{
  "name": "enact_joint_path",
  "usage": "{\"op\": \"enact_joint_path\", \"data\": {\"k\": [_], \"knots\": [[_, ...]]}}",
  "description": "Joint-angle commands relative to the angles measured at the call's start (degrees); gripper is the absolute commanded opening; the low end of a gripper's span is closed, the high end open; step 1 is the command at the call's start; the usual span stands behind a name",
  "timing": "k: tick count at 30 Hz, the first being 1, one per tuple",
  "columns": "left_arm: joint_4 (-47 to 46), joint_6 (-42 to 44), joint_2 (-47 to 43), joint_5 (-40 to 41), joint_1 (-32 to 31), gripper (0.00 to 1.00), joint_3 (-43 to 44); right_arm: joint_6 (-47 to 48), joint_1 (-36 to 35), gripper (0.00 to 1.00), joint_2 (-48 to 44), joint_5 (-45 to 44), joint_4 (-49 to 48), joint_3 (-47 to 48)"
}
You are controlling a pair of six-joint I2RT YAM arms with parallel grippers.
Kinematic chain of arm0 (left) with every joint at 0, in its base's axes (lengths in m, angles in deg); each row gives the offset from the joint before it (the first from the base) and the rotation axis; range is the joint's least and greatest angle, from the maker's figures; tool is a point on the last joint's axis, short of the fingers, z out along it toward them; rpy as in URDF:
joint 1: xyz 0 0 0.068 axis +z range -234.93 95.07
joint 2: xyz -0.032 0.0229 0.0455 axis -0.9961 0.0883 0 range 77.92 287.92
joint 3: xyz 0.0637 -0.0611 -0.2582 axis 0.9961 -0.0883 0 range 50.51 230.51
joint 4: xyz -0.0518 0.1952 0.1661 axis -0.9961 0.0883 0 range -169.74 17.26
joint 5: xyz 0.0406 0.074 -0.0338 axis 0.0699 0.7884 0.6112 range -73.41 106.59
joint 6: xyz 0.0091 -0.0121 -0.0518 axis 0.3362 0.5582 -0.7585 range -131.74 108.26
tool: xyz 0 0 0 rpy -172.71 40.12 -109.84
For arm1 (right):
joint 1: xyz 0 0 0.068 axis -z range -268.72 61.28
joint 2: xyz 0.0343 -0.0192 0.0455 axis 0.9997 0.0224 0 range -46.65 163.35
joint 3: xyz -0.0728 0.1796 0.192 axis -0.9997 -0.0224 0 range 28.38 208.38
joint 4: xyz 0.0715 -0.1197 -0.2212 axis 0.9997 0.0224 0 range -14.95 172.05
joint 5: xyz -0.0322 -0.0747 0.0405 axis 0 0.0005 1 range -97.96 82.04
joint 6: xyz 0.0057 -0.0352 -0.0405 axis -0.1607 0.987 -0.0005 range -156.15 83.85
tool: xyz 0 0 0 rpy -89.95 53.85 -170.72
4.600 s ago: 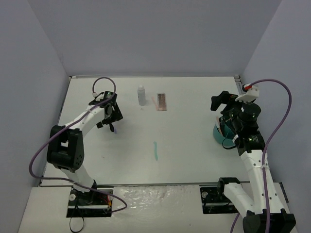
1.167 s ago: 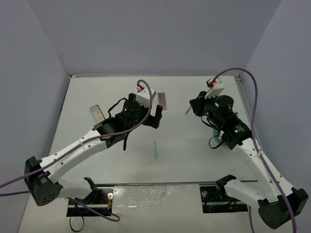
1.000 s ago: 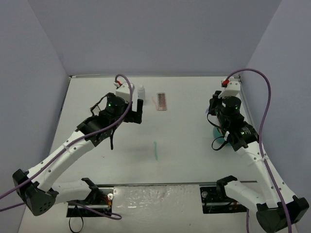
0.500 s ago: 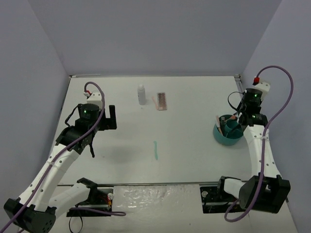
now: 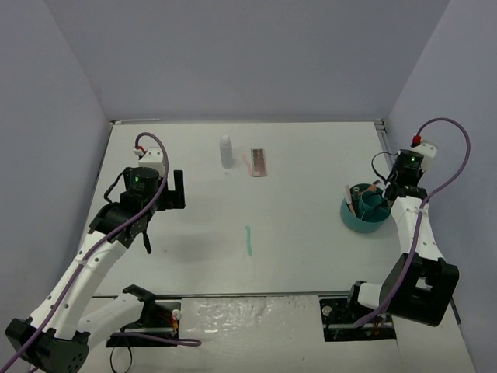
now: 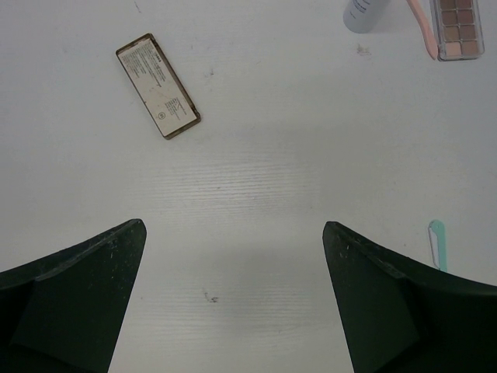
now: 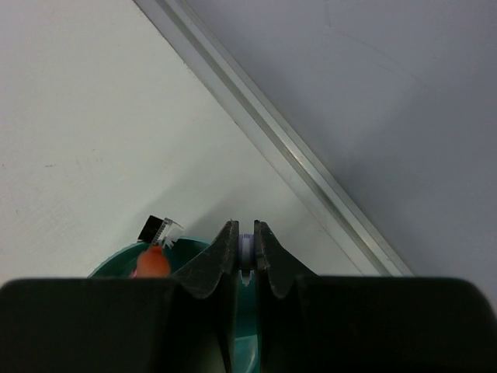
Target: Organize the makeup
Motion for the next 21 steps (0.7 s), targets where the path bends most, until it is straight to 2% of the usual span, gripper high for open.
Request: {"op": "enact_joint_path", "data": {"k": [1,11,14,17,21], "knots": [[-1.44,0.67,-0.58,1.74,0.48,0.97,1.37,-1.83,0.75,0.00,1.85,2.23,-8.33,-0.92],[-1.35,0.76,-0.67,1.81,0.48,0.97,1.29,-3.91,0.90,0.00,2.05,7.16,-10.54,-3.23],[-1.35,0.84,-0.76,1.89,0.48,0.97,1.28,-4.33,0.90,0.08,1.45,8.43,-10.45,-3.83],[-1.35,0.84,-0.71,1.89,0.48,0.97,1.20,-4.25,0.94,0.29,0.51,8.75,-10.26,-4.10],[-1.37,0.77,-0.76,1.67,0.57,0.97,1.20,-4.07,0.99,0.45,-1.26,8.95,-9.03,-4.02]]}}
